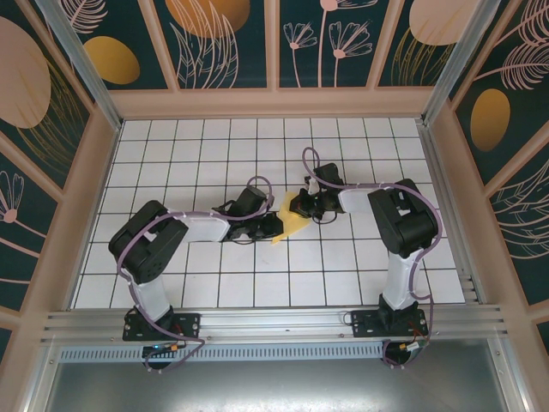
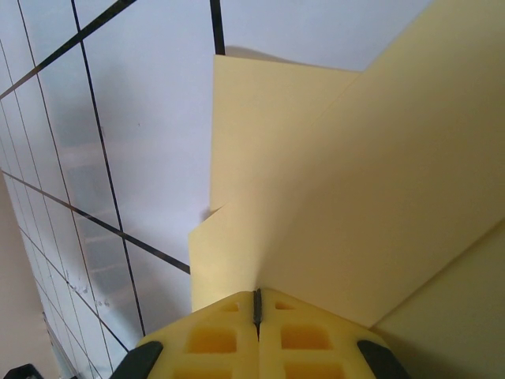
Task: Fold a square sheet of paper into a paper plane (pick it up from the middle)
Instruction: Fourth fold the wing at the center of the table.
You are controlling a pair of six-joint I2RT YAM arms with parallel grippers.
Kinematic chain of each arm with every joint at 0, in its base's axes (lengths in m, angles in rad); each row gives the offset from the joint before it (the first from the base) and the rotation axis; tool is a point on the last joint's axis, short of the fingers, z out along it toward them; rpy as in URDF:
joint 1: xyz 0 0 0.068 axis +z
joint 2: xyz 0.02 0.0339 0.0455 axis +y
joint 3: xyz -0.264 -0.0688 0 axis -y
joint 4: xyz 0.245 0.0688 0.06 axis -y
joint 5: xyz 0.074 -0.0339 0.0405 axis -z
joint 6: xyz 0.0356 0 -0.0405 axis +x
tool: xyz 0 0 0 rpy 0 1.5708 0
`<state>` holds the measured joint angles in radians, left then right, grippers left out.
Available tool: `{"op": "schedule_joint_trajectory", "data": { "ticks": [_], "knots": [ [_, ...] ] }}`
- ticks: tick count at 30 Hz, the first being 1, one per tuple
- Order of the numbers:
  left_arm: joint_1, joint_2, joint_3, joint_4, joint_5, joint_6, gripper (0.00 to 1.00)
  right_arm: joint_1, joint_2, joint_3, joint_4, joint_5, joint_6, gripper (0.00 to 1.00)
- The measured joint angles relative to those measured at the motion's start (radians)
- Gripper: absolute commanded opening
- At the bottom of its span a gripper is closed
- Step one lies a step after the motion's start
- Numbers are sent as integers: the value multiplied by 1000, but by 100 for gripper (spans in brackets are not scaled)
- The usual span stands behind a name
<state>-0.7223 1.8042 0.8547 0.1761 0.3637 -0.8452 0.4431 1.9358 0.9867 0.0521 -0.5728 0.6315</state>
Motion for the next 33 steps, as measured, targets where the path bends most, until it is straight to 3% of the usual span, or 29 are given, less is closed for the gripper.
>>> {"op": "schedule_joint_trajectory", "data": {
  "ticks": [33],
  "knots": [
    [-5, -39, -108, 48, 11, -44, 10, 0, 3, 3, -6, -1, 0, 0]
  ]
}}
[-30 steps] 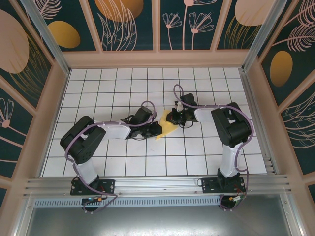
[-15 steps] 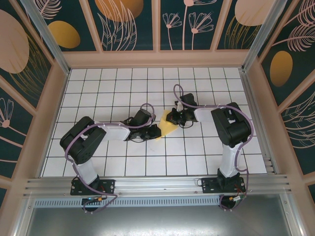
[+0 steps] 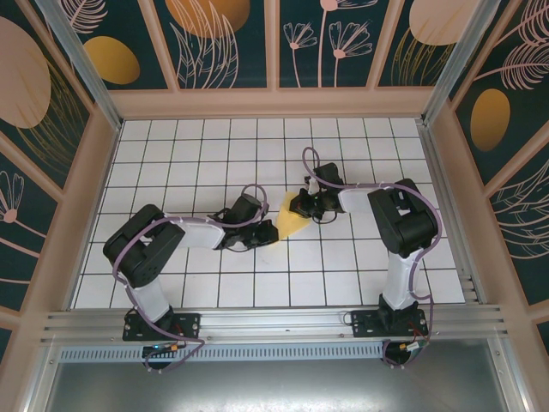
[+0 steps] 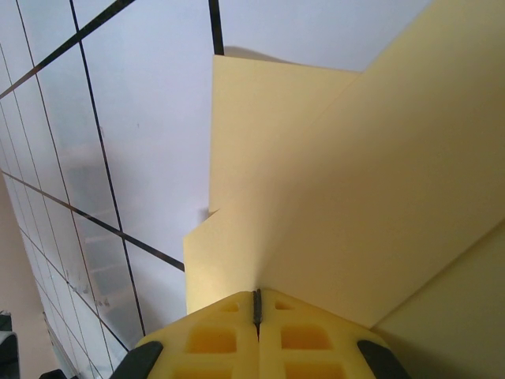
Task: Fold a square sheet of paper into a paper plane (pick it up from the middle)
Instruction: Fourth fold the wing at the center of the table.
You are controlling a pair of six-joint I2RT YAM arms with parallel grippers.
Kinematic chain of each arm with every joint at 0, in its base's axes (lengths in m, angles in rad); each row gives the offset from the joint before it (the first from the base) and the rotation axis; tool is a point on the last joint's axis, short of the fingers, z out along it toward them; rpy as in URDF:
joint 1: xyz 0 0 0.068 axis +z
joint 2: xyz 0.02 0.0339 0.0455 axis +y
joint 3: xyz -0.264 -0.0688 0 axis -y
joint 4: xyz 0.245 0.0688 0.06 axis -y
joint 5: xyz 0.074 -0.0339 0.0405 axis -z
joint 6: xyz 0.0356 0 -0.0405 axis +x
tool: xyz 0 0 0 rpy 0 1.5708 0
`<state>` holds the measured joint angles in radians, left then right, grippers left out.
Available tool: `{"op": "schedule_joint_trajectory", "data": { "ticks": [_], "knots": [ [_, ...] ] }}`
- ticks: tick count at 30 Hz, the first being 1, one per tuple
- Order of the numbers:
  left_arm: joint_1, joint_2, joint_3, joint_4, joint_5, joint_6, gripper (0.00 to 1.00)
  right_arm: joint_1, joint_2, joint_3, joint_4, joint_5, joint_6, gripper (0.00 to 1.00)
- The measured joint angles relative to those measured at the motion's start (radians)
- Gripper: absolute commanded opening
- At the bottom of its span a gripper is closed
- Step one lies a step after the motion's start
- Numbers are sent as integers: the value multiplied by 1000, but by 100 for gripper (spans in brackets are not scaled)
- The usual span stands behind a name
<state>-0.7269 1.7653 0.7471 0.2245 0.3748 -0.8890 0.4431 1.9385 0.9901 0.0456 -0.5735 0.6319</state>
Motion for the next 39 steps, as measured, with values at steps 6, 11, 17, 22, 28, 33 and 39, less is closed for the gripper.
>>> {"op": "schedule_joint_trajectory", "data": {
  "ticks": [6, 11, 17, 22, 28, 33, 39],
  "knots": [
    [-5, -97, -22, 3, -18, 9, 10, 0, 0, 0, 0, 0, 0, 0],
    [-6, -82, 43, 11, -39, 18, 11, 0, 0, 0, 0, 0, 0, 0],
    [-6, 12, 84, 1, -67, 20, 8, 0, 0, 0, 0, 0, 3, 1],
    [-6, 43, 81, -24, -70, 19, 3, 0, 0, 0, 1, -2, 3, 1],
    [-6, 43, 66, -17, -75, 19, 0, 2, -8, 2, -1, 0, -5, 2],
    [-6, 43, 56, 4, -76, 19, 0, 4, -44, 2, -29, 29, -40, 4],
    [-6, 43, 54, 7, -76, 20, 0, 43, -146, 2, -34, 52, -76, 3]
  ]
}}
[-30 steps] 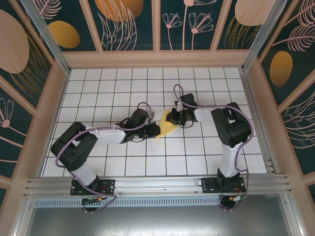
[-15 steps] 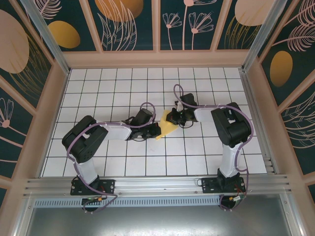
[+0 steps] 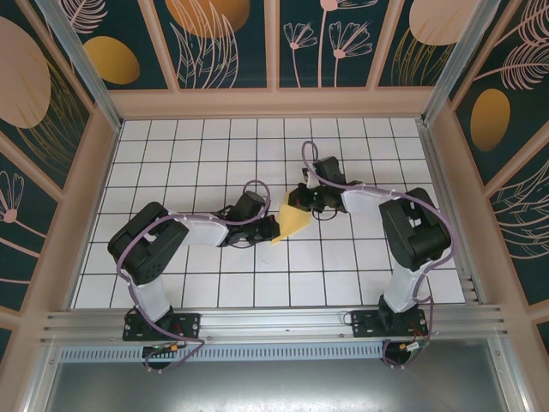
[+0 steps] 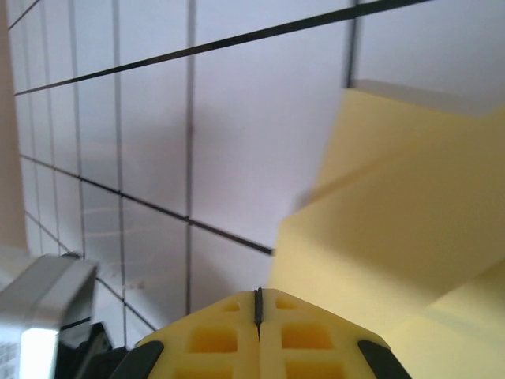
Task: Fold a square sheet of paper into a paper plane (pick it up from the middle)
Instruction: Fourth fold the wing at the center of the table.
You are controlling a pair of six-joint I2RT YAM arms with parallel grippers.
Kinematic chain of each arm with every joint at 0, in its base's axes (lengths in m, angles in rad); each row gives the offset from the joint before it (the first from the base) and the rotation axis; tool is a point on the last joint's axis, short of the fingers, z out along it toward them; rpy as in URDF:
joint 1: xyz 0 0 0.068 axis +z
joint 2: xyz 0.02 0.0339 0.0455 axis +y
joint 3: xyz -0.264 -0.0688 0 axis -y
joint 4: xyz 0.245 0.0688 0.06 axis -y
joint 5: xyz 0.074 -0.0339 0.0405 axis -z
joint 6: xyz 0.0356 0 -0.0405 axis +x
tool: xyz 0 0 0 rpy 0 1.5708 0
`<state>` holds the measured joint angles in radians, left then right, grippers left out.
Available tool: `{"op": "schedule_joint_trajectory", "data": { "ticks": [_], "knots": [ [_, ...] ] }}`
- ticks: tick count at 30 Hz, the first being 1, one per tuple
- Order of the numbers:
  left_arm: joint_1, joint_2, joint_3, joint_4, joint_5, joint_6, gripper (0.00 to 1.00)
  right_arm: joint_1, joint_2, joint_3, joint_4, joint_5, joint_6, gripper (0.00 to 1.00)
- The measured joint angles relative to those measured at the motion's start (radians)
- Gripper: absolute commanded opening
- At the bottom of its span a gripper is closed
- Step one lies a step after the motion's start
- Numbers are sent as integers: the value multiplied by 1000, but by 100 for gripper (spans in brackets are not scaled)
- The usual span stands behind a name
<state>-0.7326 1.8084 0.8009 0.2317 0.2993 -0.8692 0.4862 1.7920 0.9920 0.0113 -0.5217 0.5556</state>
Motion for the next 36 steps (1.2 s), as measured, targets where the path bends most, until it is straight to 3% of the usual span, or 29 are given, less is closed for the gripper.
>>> {"op": "schedule_joint_trajectory", "data": {
  "ticks": [8, 24, 30, 36],
  "knots": [
    [0, 0, -3, 4, 0, 0, 0, 87, 5, -29, -1, 28, 16, 0],
    [0, 1, -5, 8, 0, 4, 0, 109, 57, -65, 11, 40, 61, 0],
    [0, 1, -11, 15, 0, 3, 0, 68, 57, -105, 69, 7, 60, 0],
    [0, 1, -26, 42, 1, 3, 0, -42, 57, -133, 110, -39, 53, 0]
  ]
}}
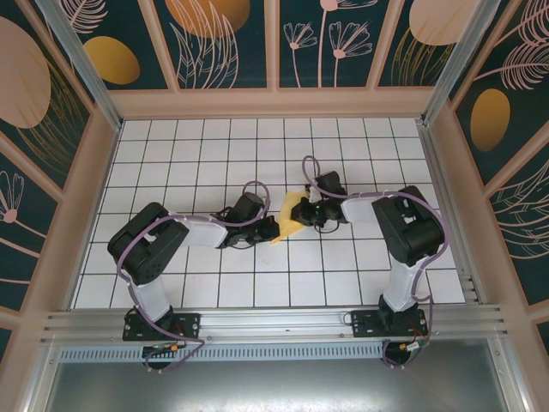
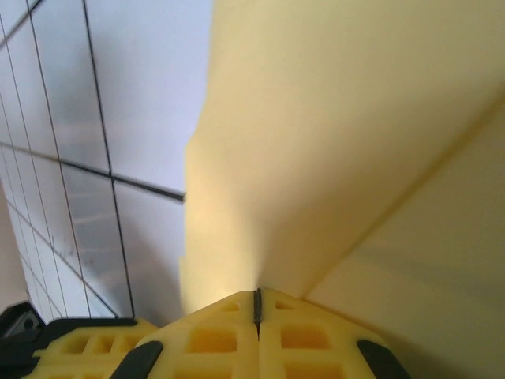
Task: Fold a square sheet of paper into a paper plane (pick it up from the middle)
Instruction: Fourth fold the wing at the center of the table.
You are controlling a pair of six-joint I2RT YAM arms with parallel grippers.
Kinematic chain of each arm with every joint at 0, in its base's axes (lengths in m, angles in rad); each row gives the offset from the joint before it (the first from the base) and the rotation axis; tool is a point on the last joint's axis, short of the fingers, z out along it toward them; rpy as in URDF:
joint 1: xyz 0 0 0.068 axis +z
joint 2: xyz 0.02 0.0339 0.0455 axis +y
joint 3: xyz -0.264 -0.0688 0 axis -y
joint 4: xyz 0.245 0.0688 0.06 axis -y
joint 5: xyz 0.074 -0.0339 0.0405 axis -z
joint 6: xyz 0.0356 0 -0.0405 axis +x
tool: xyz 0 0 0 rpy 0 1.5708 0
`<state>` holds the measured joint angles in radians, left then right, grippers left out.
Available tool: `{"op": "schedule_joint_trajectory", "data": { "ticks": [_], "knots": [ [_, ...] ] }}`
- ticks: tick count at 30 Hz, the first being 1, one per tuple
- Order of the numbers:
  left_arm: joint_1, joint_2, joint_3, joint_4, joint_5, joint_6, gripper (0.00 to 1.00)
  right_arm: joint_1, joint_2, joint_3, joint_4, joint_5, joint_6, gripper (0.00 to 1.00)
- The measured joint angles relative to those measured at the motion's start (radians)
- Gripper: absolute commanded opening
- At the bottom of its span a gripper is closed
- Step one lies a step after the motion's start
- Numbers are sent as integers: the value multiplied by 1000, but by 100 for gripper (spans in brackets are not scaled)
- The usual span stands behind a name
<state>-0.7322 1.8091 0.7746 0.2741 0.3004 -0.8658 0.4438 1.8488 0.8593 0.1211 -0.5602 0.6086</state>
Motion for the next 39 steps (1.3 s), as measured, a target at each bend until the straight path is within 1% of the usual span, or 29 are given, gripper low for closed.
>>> {"op": "schedule_joint_trajectory", "data": {
  "ticks": [2, 5, 8, 12, 14, 17, 20, 24, 27, 29, 35, 39],
  "knots": [
    [0, 0, -3, 6, 2, 0, 0, -30, -2, -3, 7, 2, 0, 0],
    [0, 0, -3, 7, 2, 0, 0, -56, -26, -11, 7, 41, -1, 0],
    [0, 0, -2, 7, 2, 1, 0, -59, -76, -27, 9, 69, -5, 0],
    [1, 0, -2, 6, 5, 8, 0, 10, -122, -29, 29, 74, -7, 0],
    [1, 0, -1, 6, 5, 11, 0, 59, -119, -29, 41, 74, -6, 0],
    [1, 1, 2, 3, 5, 16, 0, 108, -86, -24, 51, 69, 0, 0],
    [1, 1, 2, 2, 5, 19, 0, 128, -24, -1, 56, 68, 1, 0],
    [1, 2, 3, -1, 5, 19, 0, 121, 18, 16, 64, 50, 5, 0],
    [1, 2, 3, -1, 5, 19, 0, 95, 29, 17, 80, 28, 13, 0],
    [1, 2, 2, 0, 5, 19, 0, 61, 37, 17, 97, 17, 24, 0],
    [1, 2, -6, 14, 6, 19, 0, -100, 50, 15, 141, 17, 31, 0],
    [1, 2, -10, 22, 6, 18, 0, -164, 52, 15, 145, 17, 31, 0]
  ]
}}
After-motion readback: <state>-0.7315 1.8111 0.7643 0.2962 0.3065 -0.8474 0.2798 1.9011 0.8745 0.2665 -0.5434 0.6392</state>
